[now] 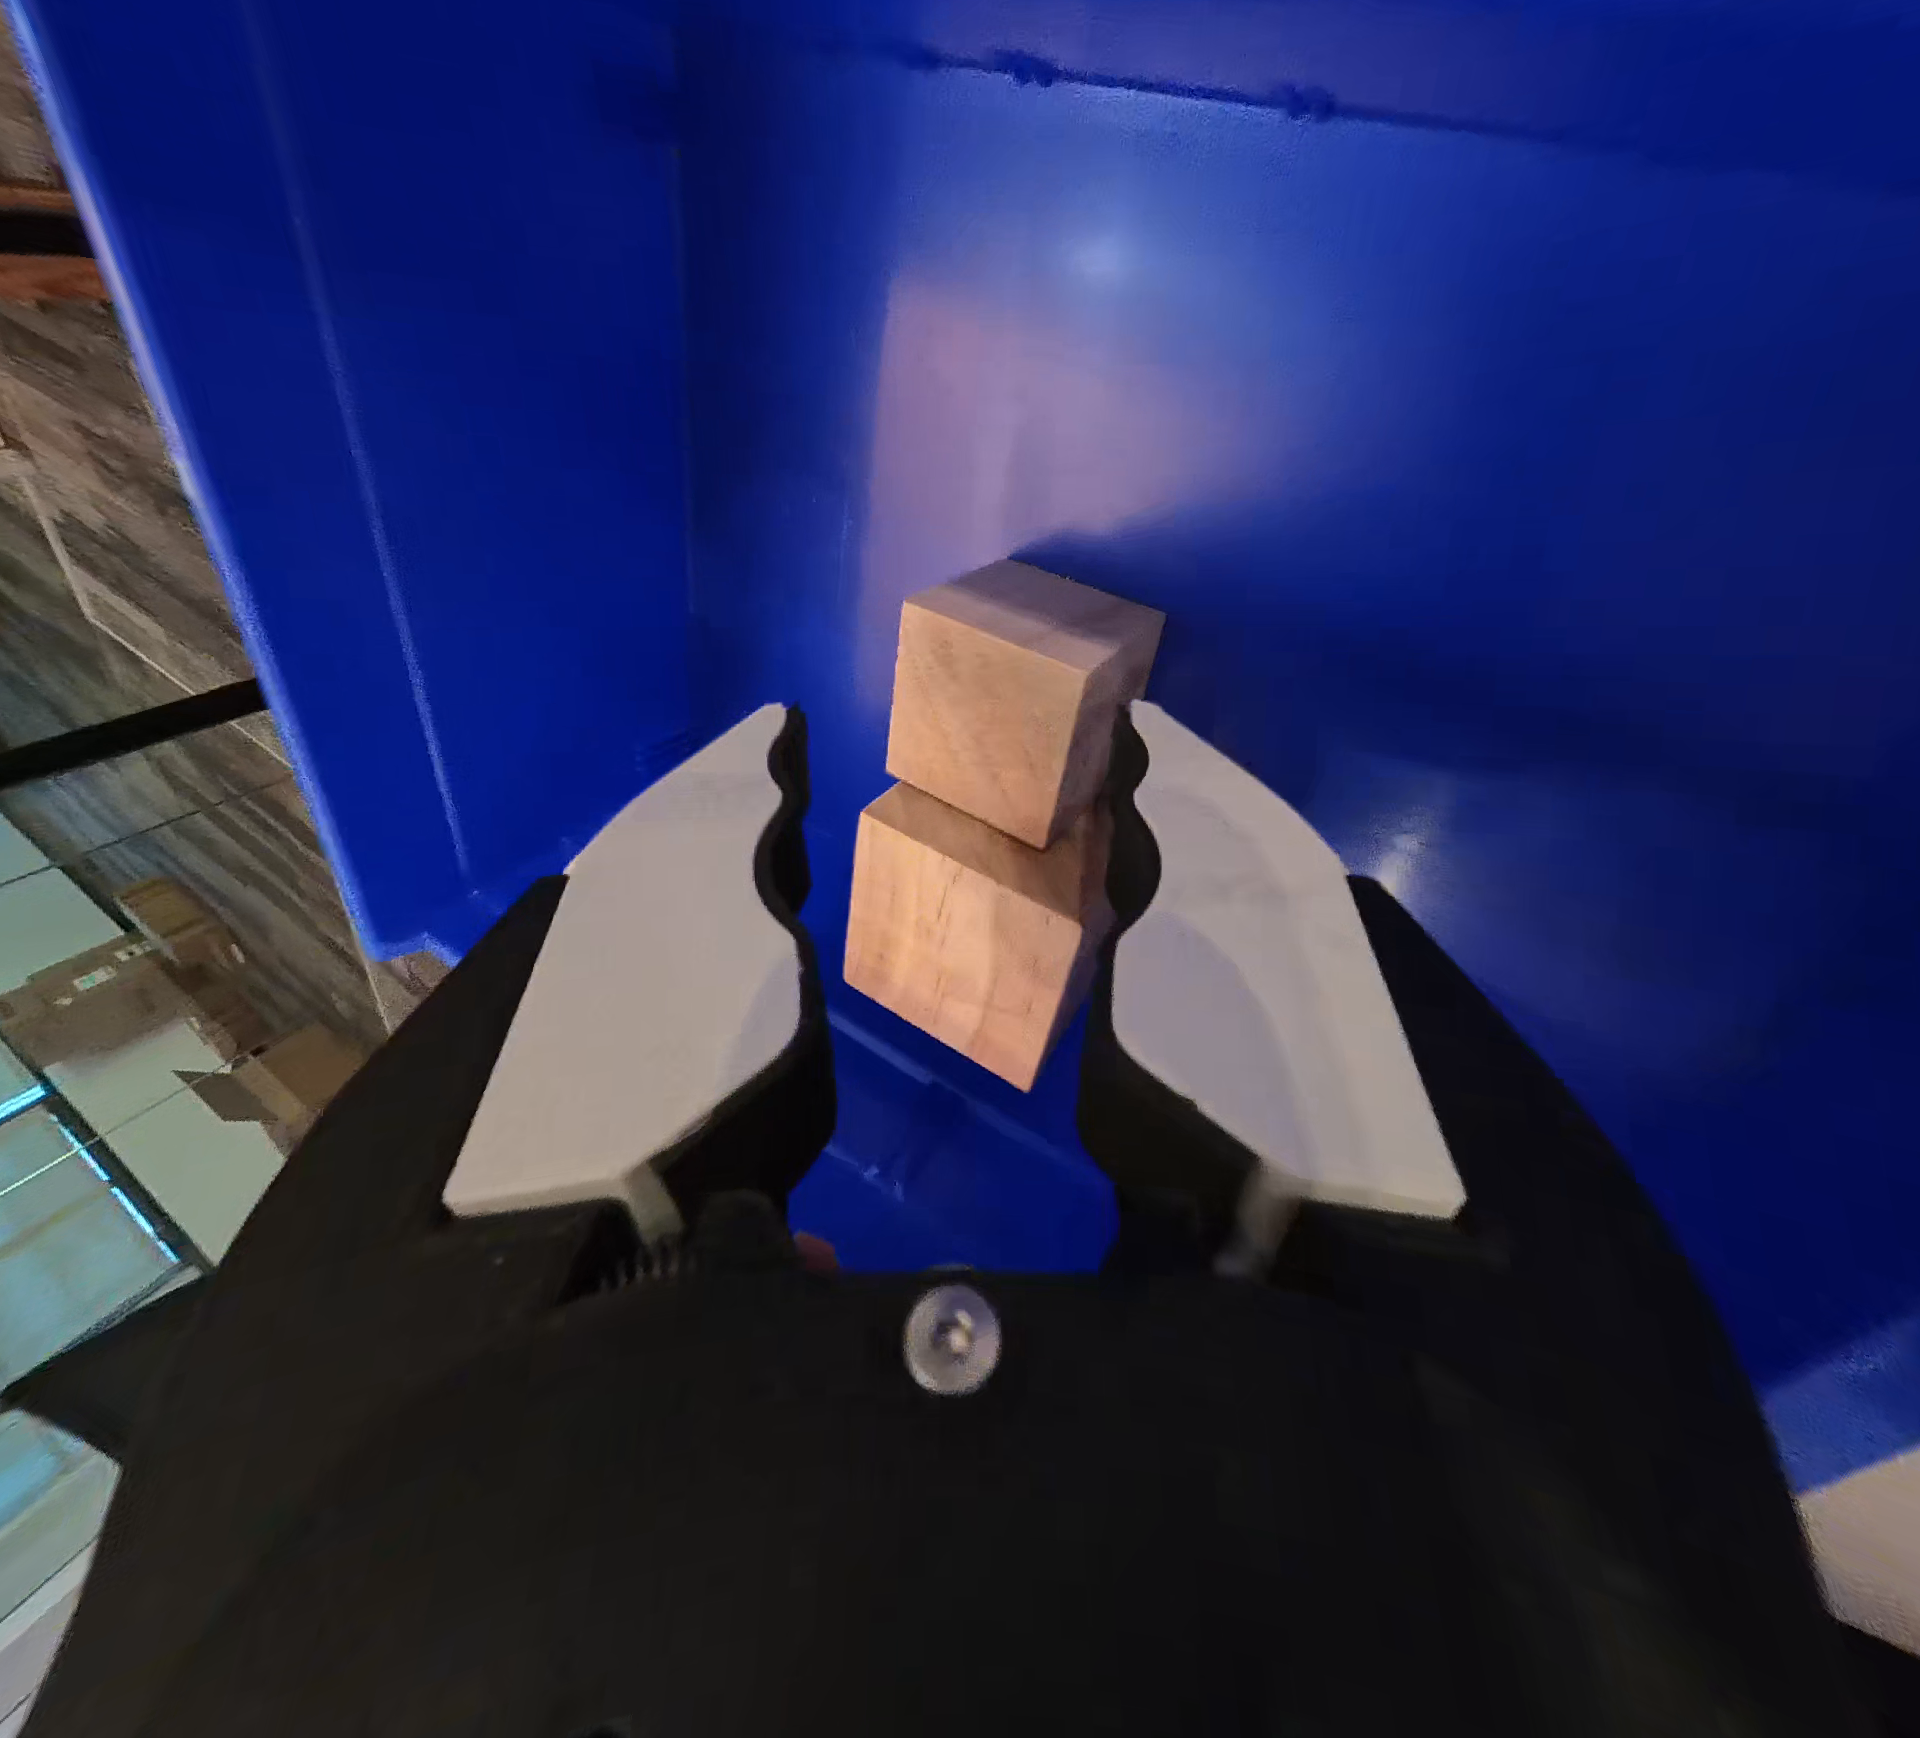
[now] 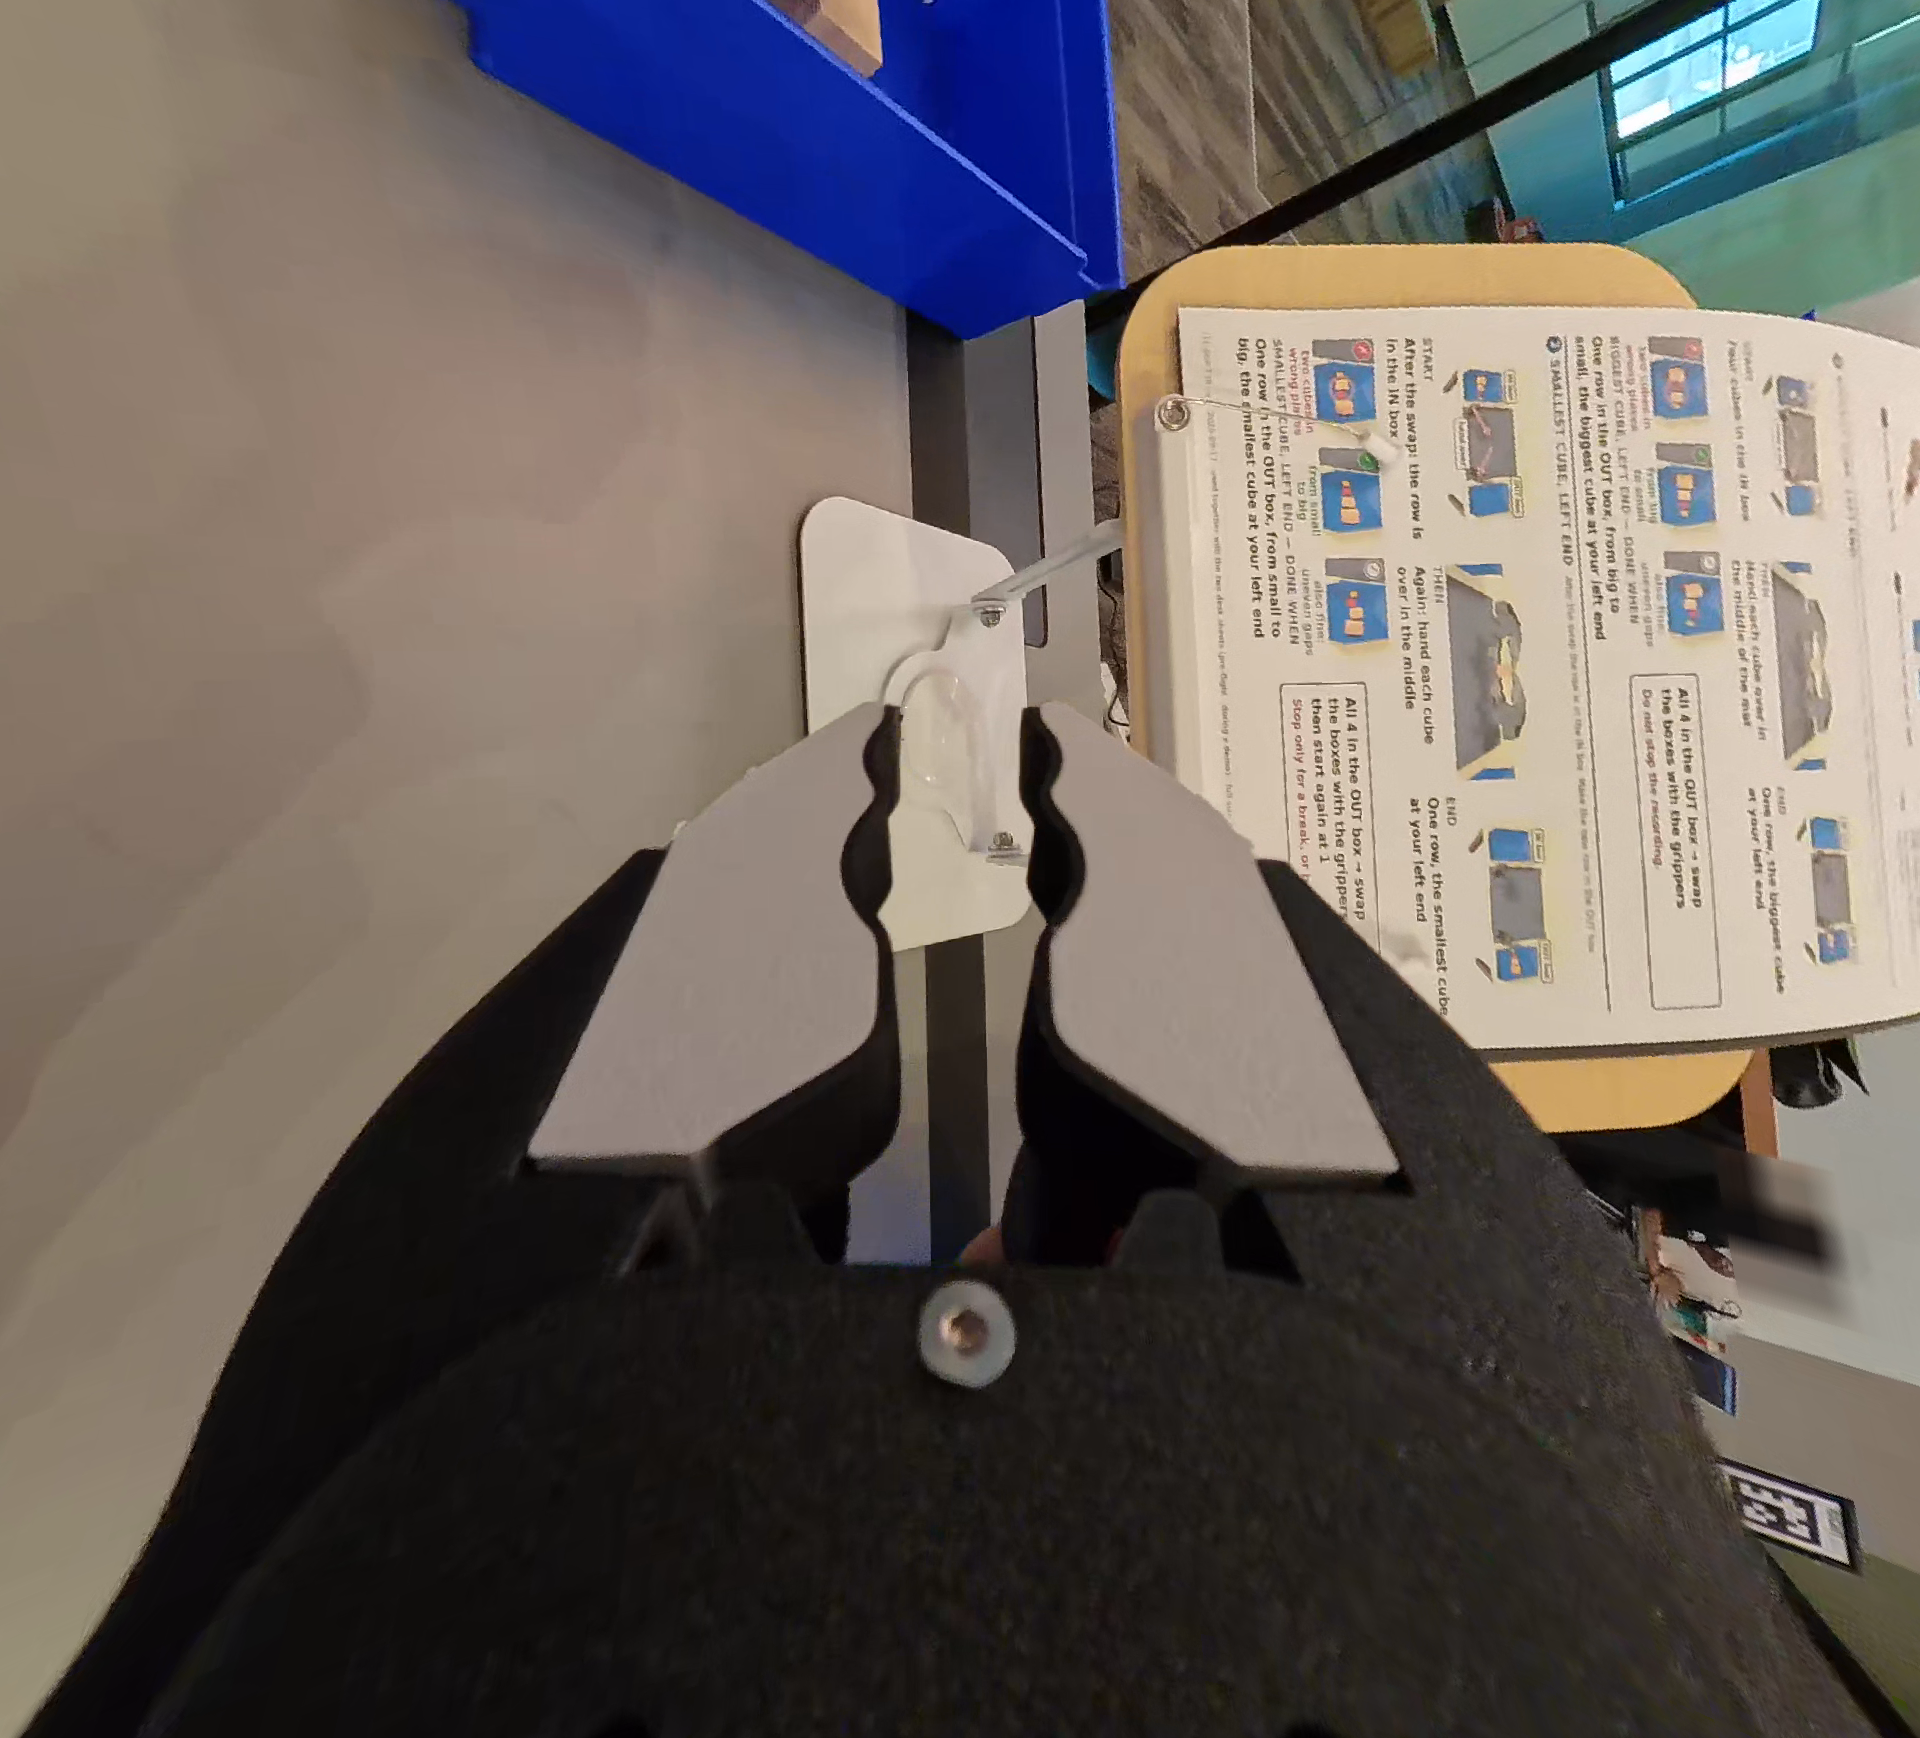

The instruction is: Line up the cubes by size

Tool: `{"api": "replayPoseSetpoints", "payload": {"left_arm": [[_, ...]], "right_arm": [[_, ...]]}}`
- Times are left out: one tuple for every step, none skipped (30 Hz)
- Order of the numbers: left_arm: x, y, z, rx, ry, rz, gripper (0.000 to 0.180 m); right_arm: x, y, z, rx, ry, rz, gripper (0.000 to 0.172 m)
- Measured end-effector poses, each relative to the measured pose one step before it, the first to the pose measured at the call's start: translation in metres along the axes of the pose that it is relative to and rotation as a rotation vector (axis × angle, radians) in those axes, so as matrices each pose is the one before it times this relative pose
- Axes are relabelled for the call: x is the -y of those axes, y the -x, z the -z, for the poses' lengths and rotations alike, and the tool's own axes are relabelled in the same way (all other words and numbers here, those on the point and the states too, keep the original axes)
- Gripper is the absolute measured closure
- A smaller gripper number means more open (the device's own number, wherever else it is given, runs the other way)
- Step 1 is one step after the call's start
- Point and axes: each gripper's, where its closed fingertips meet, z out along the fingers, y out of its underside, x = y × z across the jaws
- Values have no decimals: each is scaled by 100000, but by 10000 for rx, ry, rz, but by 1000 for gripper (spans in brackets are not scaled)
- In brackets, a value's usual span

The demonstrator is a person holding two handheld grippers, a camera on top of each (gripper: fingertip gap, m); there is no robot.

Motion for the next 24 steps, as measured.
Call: {"api": "replayPoseSetpoints", "payload": {"left_arm": [[20,-62,-382,-86,-53,71,124],[-91,53,-327,30,21,-18,125],[-246,185,-289,99,128,-34,126],[-67,-85,-260,-95,15,75,125],[208,-118,-208,-81,-166,47,124],[30,-17,-199,-2,-26,-15,125],[-178,-140,-211,-73,154,-27,125],[-102,-157,-225,-76,100,-41,126],[65,-123,-170,-49,-6,-57,128],[118,-137,-120,-65,-35,-43,132],[26,-31,-94,-8,27,-9,132],[16,18,-2,-6,-1,24,132],[-12,2,23,-6,-13,23,132],[-1,10,2,6,-33,-33,132],[0,22,-3,3,-44,0,132],[-12,17,7,-5,-15,15,132],[8,22,9,15,-18,-27,133],[24,10,13,13,-18,-28,133],[36,12,17,11,-28,-3,133],[46,7,19,2,-32,3,133],[97,45,77,28,-76,2,133],[113,18,88,-8,-87,46,133],[63,-178,61,-131,-46,66,133],[-83,-137,-28,-68,57,-17,133]], "right_arm": [[-34,82,-97,16,27,45,150],[-91,83,-107,26,53,51,150],[-103,108,-115,33,58,49,150],[-96,94,-87,33,53,46,150],[-40,64,-38,5,36,49,150],[26,53,-5,8,5,31,150],[74,68,12,27,-34,14,150],[74,59,32,27,-32,8,150],[37,13,34,4,-25,9,150],[2,8,23,0,-15,12,150],[-12,17,0,8,-6,18,150],[-30,26,-24,13,-4,14,150],[-55,8,-33,12,11,-5,150],[-41,-13,-50,-1,9,-7,150],[1,-3,-54,-4,-17,-5,150],[6,52,-68,34,-19,-6,150],[-4,58,-75,37,-10,-4,150],[-4,42,-99,20,-6,2,150],[-5,68,-92,30,2,11,150],[-24,63,-93,25,3,14,150],[-11,57,-84,29,-1,9,150],[-21,66,-70,36,-2,15,150],[-28,40,-50,14,-3,10,150],[-25,-6,-32,1,6,-3,150]]}}
